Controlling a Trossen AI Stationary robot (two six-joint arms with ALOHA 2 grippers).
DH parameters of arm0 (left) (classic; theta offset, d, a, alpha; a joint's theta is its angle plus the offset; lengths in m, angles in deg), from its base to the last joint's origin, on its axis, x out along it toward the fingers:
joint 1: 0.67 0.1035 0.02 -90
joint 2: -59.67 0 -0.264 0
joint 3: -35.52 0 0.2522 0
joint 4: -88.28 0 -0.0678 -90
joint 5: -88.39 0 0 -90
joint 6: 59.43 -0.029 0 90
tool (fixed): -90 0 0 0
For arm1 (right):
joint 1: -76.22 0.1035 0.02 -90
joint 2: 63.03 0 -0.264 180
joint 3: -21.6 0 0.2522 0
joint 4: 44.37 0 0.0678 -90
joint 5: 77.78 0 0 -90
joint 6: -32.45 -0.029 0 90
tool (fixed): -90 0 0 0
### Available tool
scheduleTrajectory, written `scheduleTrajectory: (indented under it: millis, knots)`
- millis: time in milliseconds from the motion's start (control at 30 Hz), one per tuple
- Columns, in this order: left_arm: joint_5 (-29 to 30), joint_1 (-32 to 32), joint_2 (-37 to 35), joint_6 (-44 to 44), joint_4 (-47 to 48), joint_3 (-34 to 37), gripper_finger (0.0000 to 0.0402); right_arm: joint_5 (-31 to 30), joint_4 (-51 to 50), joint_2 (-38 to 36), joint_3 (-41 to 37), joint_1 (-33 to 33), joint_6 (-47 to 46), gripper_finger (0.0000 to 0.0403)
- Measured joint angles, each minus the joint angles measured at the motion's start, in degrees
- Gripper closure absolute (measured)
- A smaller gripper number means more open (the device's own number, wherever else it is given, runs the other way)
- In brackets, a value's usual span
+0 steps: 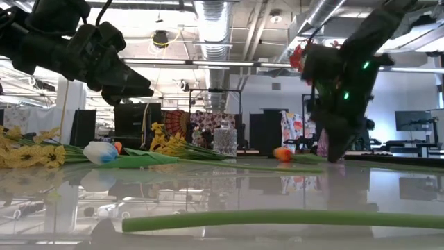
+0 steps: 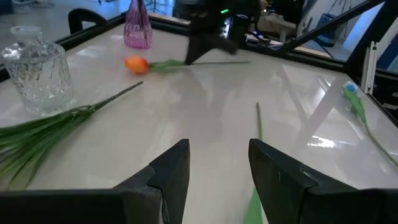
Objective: Sort flowers into vase by color
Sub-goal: Put the right orange tulip into the purple vase
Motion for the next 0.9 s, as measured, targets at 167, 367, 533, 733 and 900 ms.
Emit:
scheduleTrajectory:
  millis: [167,367,533,733,900]
  knots:
    - [0.0,0.0,0.0,0.1,1.7,0.0,0.0248,-9.2,2.3,-11.2,0.3,9.0,1.4,0.0386]
    - [2.1,0.0,0.0,-2.5,2.1,0.0,0.0248,-31.5,12.3,-26.4,-1.8,20.8,12.7,0.0387]
    - [4.6,0.0,0.0,-4.3,2.0,0.0,0.0248,-36.4,37.7,-35.1,-9.0,23.0,35.9,0.0387]
    - [4.7,0.0,0.0,-4.8,2.0,0.0,0.0248,-35.2,74.9,-38.5,-19.0,16.5,60.5,0.0387]
    - [4.7,0.0,0.0,-4.7,2.5,0.0,0.0248,-27.1,92.2,-38.8,-23.9,7.4,69.5,0.0387]
